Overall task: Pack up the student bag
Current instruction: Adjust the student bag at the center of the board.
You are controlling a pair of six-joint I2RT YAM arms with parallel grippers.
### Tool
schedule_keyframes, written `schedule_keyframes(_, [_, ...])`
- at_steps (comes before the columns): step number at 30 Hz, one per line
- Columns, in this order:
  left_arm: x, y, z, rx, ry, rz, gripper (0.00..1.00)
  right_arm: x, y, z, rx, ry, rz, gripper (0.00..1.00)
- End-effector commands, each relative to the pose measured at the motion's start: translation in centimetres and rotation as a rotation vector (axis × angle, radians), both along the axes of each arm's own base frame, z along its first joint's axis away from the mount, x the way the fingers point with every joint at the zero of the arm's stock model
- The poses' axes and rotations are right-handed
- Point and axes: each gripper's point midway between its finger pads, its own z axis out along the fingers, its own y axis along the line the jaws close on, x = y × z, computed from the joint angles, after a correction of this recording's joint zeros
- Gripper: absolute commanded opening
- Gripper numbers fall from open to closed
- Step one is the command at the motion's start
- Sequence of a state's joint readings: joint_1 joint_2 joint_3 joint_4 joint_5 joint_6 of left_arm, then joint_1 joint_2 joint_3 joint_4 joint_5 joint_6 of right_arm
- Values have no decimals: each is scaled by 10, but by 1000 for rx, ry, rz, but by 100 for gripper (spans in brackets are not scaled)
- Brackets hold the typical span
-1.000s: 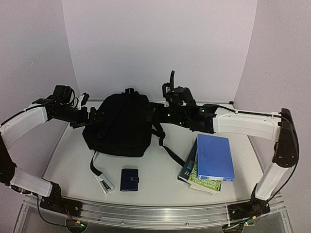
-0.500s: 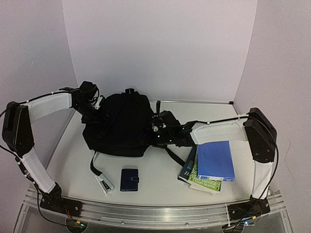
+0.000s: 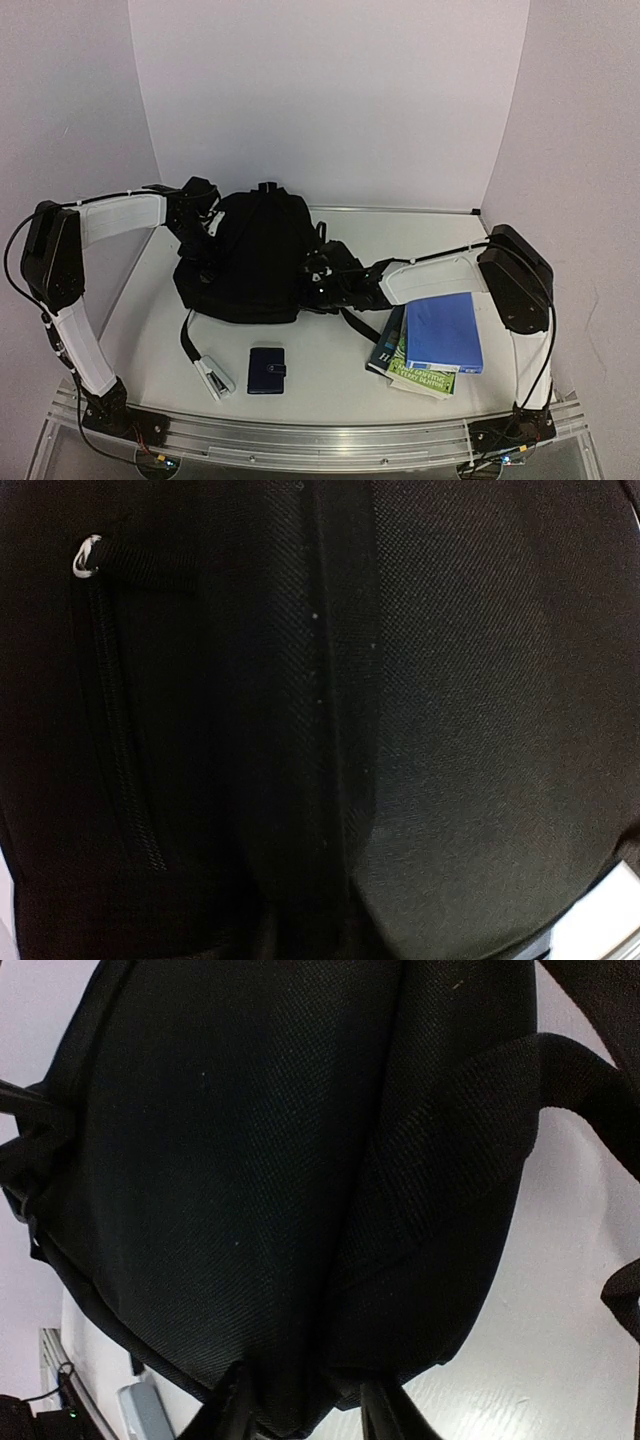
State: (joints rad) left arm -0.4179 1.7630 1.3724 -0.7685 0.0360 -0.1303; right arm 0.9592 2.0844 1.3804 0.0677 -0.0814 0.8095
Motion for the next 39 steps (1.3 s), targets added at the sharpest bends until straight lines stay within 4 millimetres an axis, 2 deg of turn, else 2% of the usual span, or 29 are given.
schedule_keyframes(1, [9,-2,48,-47,-113,22,4,19,-6,19,14,-78,-83,6])
schedule_keyframes(3, [8,-2,77,-95,-184,42,2,27,-22,35,2,-121,-119,0])
schedule_keyframes(5, [6,-3,112,-155,-270,53,1,33,-39,48,-14,-158,-118,0])
schedule_keyframes(7, [3,-4,137,-202,-317,49,2,38,-56,57,-55,-191,-104,0])
schedule_keyframes(9, [-1,-4,150,-231,-314,43,2,44,-75,63,-104,-218,-97,0])
schedule_keyframes(11, [-3,0,154,-254,-283,42,2,50,-94,68,-141,-241,-91,0])
schedule_keyframes(15, [-3,21,140,-335,-189,77,3,65,-131,68,-216,-247,-71,0])
schedule_keyframes(19, [-7,39,116,-351,-125,142,3,84,-160,64,-281,-255,-105,0])
schedule_keyframes(22, [-18,41,95,-356,-73,168,4,96,-175,61,-300,-252,-139,0])
schedule_keyframes(25, [-29,47,64,-334,-13,220,6,103,-181,64,-306,-259,-164,0])
schedule_keyframes(27, [-36,53,39,-300,37,254,10,103,-179,72,-294,-267,-158,8])
schedule_keyframes(28, [-39,55,28,-287,62,263,11,101,-176,77,-279,-270,-141,25])
schedule_keyframes(29, [-42,57,21,-275,88,274,12,99,-175,85,-269,-280,-133,48])
schedule_keyframes(30, [-44,58,16,-264,112,281,15,98,-175,94,-257,-289,-128,63])
schedule_keyframes(31, [-45,56,16,-271,126,274,21,95,-174,104,-238,-298,-120,69])
schedule_keyframes(33, [-42,53,28,-296,97,264,45,89,-173,124,-203,-318,-105,76])
schedule_keyframes(35, [-35,51,52,-326,18,257,66,82,-169,145,-156,-337,-79,81])
schedule_keyframes(37, [-27,49,78,-363,-55,251,80,75,-165,165,-102,-351,-58,84])
schedule_keyframes(39, [-17,44,103,-409,-118,240,87,70,-160,180,-48,-351,-43,86])
